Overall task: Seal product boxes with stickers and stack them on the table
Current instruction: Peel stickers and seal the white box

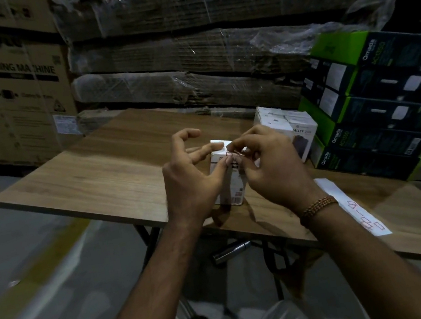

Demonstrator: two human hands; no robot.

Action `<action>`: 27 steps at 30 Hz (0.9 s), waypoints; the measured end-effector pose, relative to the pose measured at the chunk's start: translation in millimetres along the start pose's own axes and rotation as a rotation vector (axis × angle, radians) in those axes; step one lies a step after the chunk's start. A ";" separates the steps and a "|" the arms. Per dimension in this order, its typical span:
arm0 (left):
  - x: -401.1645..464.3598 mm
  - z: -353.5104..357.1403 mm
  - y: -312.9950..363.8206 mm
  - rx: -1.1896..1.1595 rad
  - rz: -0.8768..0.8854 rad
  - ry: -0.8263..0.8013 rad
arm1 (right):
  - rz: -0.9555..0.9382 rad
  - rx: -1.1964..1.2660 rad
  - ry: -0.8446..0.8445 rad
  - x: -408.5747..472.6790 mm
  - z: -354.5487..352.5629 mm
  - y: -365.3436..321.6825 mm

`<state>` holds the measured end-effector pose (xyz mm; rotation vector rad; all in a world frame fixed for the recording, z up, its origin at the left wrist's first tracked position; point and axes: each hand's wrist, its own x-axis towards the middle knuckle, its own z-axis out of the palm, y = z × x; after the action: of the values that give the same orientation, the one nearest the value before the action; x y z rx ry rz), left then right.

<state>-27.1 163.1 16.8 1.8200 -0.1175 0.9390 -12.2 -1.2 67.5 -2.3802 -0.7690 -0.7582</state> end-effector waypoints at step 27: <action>6.3 -11.4 -11.2 0.081 0.056 -0.139 | 0.073 0.074 0.099 -1.9 10.1 6.2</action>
<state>-23.5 179.8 14.2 1.9652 -0.2208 0.8659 -6.0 0.0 57.2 -2.2736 -0.6541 -0.7966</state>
